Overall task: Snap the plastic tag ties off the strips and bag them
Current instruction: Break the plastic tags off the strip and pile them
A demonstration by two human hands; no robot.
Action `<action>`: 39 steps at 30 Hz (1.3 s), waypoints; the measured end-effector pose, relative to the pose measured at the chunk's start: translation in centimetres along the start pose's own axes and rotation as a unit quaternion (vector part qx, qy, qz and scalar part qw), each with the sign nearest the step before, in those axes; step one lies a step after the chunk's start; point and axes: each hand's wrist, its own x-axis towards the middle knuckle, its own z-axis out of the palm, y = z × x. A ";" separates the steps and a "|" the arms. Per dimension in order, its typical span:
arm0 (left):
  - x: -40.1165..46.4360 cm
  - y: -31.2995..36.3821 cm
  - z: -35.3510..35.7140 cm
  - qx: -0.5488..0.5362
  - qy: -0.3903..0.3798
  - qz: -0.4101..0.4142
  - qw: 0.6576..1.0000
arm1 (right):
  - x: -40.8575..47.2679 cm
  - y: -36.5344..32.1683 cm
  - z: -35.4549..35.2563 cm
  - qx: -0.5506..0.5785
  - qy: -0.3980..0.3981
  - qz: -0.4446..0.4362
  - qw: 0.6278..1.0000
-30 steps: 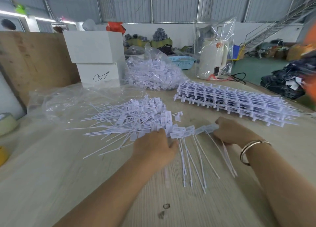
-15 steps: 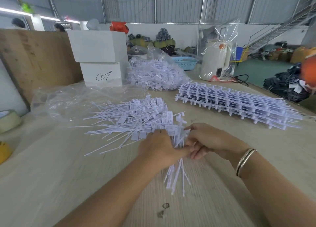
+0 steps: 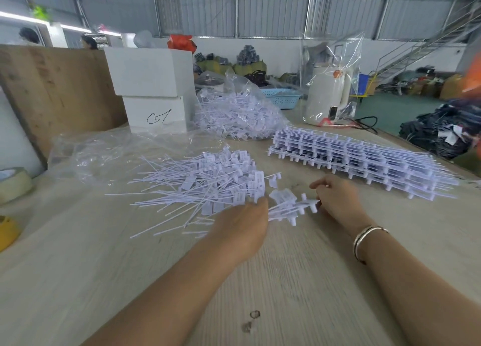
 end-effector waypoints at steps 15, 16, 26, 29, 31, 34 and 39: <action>5.8 -12.1 -3.1 -0.049 -0.025 -0.083 0.995 | 0.5 0.5 1.1 -0.107 -0.051 0.018 0.993; 5.8 -12.3 -2.5 -0.058 -0.030 -0.078 0.995 | 0.6 0.5 1.2 -0.109 -0.051 0.018 0.993; 4.8 -12.6 0.2 -0.074 0.181 -0.061 0.979 | 0.9 0.7 1.4 -0.125 -0.050 0.009 0.991; 4.6 -12.3 0.8 -0.098 0.188 -0.063 0.975 | 0.9 0.7 1.4 -0.129 -0.052 0.008 0.990; 4.6 -11.9 1.2 -0.102 0.156 -0.071 0.980 | 0.8 0.7 1.4 -0.125 -0.052 0.005 0.991; 4.8 -11.3 1.1 -0.070 0.077 -0.083 0.991 | 0.7 0.7 1.4 -0.118 -0.050 0.000 0.992; 3.6 -8.6 -1.0 -0.095 0.186 -0.138 0.968 | 0.7 0.6 1.4 -0.141 -0.049 -0.004 0.989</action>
